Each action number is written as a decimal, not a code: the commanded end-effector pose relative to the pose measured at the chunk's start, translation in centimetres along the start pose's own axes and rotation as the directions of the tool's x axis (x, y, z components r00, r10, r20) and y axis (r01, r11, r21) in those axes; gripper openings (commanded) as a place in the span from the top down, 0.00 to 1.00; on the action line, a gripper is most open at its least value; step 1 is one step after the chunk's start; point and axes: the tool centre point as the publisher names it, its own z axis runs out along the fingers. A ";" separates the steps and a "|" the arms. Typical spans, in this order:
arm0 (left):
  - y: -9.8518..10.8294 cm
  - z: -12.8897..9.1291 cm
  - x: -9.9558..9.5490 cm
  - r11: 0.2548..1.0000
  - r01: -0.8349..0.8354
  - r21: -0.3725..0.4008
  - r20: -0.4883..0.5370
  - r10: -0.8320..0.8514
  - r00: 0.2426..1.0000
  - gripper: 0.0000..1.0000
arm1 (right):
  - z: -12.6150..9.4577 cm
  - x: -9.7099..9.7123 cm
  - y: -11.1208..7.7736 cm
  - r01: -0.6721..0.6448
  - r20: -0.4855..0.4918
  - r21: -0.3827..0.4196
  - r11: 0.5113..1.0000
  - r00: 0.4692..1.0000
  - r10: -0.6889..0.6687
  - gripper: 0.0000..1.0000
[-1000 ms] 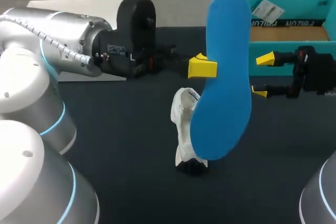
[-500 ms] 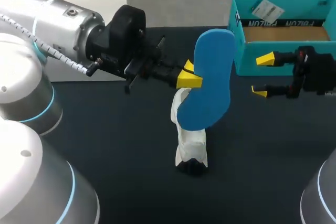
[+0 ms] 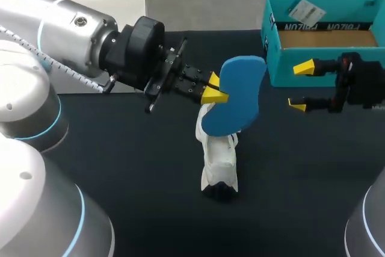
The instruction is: Take the shoe out of the shoebox, open the shoe tongue, remove and reinsert the insole, then place the shoe into the shoebox
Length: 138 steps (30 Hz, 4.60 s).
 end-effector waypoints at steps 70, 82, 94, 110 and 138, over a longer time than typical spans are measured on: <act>14.8 2.7 -6.2 0.507 -0.800 -0.321 -0.254 0.768 0.588 1.00 | 0.1 0.0 -0.1 0.000 0.001 -0.003 1.000 1.000 0.000 0.00; 17.0 3.3 -6.5 0.344 -0.891 -0.296 -0.186 0.894 0.407 1.00 | 0.1 0.0 -0.1 0.000 0.001 -0.003 1.000 1.000 0.000 0.00; 17.9 5.6 -7.5 0.282 -0.939 -0.197 -0.155 0.937 0.313 1.00 | 0.5 0.3 0.0 0.005 0.011 0.027 1.000 1.000 -0.005 0.00; 18.7 7.7 -8.3 0.186 -0.956 -0.228 -0.157 0.962 0.225 1.00 | 3.2 -0.7 -0.7 -0.045 0.052 0.065 0.997 0.998 0.041 0.68; 17.7 6.3 -7.7 0.409 -0.893 -0.188 -0.279 0.850 0.447 0.00 | 4.2 -1.9 -1.1 -0.075 0.035 0.066 0.995 0.997 0.073 1.00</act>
